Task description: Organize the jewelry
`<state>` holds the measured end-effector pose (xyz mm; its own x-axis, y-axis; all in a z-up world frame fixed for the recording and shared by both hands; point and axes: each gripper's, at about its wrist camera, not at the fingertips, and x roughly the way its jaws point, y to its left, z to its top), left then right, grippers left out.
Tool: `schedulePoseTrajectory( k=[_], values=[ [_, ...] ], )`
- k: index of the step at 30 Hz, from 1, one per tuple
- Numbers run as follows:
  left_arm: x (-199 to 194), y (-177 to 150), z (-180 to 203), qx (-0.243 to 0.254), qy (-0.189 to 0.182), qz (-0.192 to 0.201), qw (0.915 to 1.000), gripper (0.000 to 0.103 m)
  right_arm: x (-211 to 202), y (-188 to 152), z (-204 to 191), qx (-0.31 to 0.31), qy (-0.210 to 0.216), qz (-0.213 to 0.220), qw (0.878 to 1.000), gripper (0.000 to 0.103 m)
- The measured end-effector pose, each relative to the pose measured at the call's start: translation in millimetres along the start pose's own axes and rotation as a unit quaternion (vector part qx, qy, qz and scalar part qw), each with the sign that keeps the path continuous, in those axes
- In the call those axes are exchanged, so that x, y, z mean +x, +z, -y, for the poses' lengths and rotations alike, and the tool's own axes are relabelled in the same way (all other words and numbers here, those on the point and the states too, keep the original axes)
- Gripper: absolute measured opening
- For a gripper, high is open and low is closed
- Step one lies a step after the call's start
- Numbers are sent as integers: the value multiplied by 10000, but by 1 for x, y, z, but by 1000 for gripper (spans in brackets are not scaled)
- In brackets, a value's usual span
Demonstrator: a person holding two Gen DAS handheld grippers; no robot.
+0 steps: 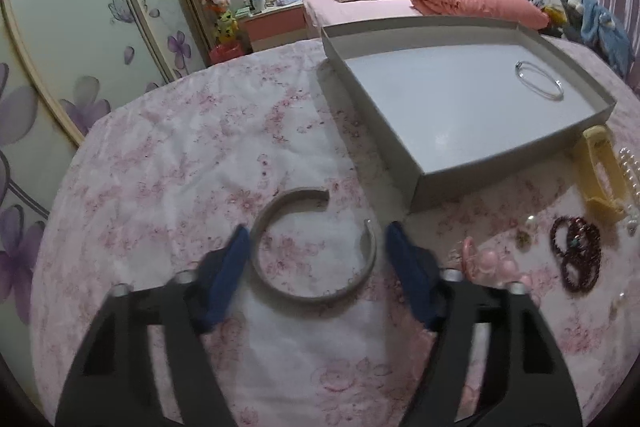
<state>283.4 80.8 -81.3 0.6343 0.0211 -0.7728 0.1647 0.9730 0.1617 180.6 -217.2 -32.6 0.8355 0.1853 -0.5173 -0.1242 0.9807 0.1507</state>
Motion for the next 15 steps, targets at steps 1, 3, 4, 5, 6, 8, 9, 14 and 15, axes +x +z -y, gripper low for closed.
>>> schedulePoseTrajectory(
  k=[1, 3, 4, 5, 6, 8, 9, 14, 15],
  values=[
    [-1, -1, -1, -84, -224, -24, 9997, 17, 0, 0, 0, -2, 4, -1, 10000, 82],
    [-2, -2, 1, -119, -101, -27, 9999, 9, 0, 0, -1, -7, 15, 9, 10000, 82],
    [-2, -4, 2, -53, -30, 0, 10000, 9, -1, 0, -1, -8, 26, 18, 10000, 82],
    [-3, -5, 3, -55, -25, 2, 10000, 9, -2, -1, 0, -8, 31, 26, 10000, 82],
    [-5, -7, 1, -96, -50, 0, 9999, 9, -3, -1, 0, -13, 35, 38, 10000, 82],
    [-11, -10, -1, -147, -54, 70, 9999, 16, -4, -1, 1, -17, 32, 56, 10000, 82],
    [-16, -11, -1, -105, 0, 155, 9998, 43, -4, -1, 2, -14, 25, 60, 10000, 82],
    [-29, -7, -5, 325, 586, 418, 9969, 85, -1, -1, 6, 74, 20, 28, 10000, 82],
    [-24, -7, -4, 475, 663, 333, 9961, 87, 0, -1, 6, 92, 32, 17, 10000, 82]
  ],
)
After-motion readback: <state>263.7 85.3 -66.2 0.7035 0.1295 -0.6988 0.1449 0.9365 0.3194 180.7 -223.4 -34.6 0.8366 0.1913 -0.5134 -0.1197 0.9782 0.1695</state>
